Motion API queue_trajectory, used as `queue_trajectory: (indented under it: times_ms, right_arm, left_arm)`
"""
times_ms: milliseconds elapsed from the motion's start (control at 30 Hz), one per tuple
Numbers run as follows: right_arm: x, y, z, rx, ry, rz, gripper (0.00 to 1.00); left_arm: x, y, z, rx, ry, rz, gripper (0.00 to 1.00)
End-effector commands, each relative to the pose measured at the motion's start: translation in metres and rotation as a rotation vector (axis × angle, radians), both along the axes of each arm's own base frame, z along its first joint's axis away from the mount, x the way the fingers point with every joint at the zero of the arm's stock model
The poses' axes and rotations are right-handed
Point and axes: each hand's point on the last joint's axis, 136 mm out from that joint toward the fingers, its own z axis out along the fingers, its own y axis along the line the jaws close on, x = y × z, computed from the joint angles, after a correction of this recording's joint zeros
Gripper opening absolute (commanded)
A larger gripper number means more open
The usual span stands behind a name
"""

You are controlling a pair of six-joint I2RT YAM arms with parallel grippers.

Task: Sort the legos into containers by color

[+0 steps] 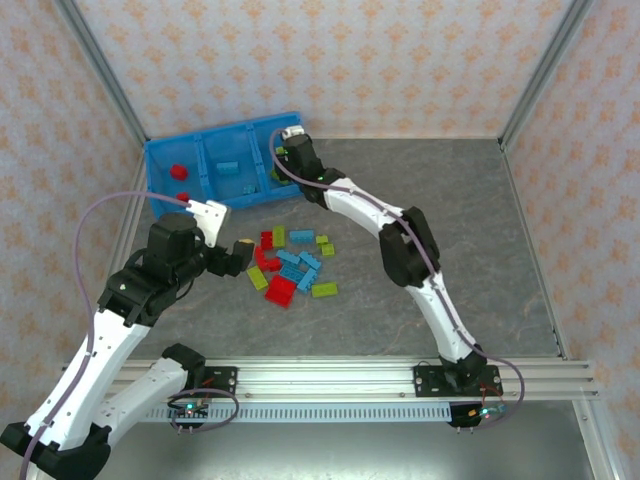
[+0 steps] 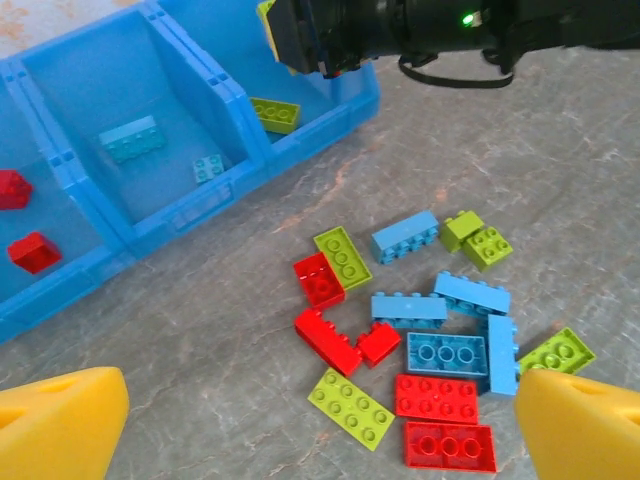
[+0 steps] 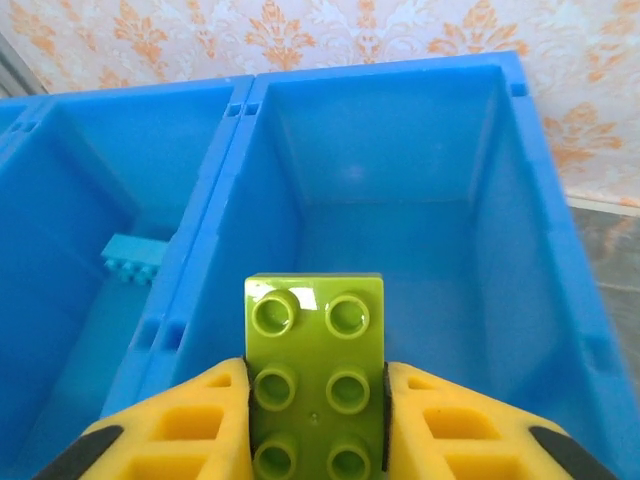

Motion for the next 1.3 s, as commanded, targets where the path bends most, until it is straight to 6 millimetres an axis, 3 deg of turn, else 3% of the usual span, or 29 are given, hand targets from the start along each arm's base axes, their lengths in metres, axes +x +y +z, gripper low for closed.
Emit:
queue_trajectory:
  times_ms: [0,67,133,233,400,467,533,667,867,933,1033,1133,1267]
  right_arm:
    - [0.012,0.01,0.001,-0.02,0.021,0.032,0.41]
    - [0.012,0.019,0.003,-0.009,0.046,0.066,0.54]
    - [0.011,0.019,0.013,0.009,0.05,0.061,0.59]
    - [0.003,0.014,0.036,0.031,0.05,0.061,0.6]
    - [-0.032,-0.01,0.081,0.025,0.083,0.071,0.6]
    - [-0.056,-0.027,0.104,0.014,0.105,0.077,0.61]
    - [-0.083,-0.043,0.111,-0.012,0.153,0.101,0.61]
    - [-0.151,-0.074,0.123,-0.014,0.278,0.18,0.66]
    - [-0.248,-0.098,0.117,0.175,0.42,0.305,0.74]
    - [-0.276,-0.106,0.1,0.237,0.48,0.315,0.76]
    - [-0.3,-0.118,0.078,0.251,0.546,0.284,0.77]
    - [-0.311,-0.13,0.059,0.213,0.581,0.236,0.77]
    - [-0.315,-0.135,0.05,0.191,0.601,0.21,0.77]
  left_arm:
    - [0.0,0.014,-0.002,0.03,-0.009,0.065,1.0]
    - [0.0,0.015,-0.003,0.036,-0.008,0.068,1.0]
    - [0.001,0.016,-0.004,0.04,-0.008,0.076,1.0]
    - [0.004,0.02,-0.006,0.041,-0.01,0.104,1.0]
    - [0.011,0.032,-0.007,0.003,0.0,0.229,1.0]
    - [0.013,0.042,-0.01,-0.033,0.07,0.359,1.0]
    - [0.01,0.052,-0.021,-0.094,0.154,0.52,1.0]
    - [0.009,0.036,-0.069,-0.28,0.322,0.645,0.97]
    - [0.028,0.008,-0.119,-0.392,0.437,0.671,0.94]
    - [0.036,0.002,-0.137,-0.381,0.486,0.685,0.92]
    - [0.048,-0.01,-0.163,-0.366,0.55,0.673,0.89]
    - [0.06,-0.014,-0.182,-0.324,0.575,0.668,0.86]
    - [0.073,-0.008,-0.199,-0.239,0.567,0.691,0.79]
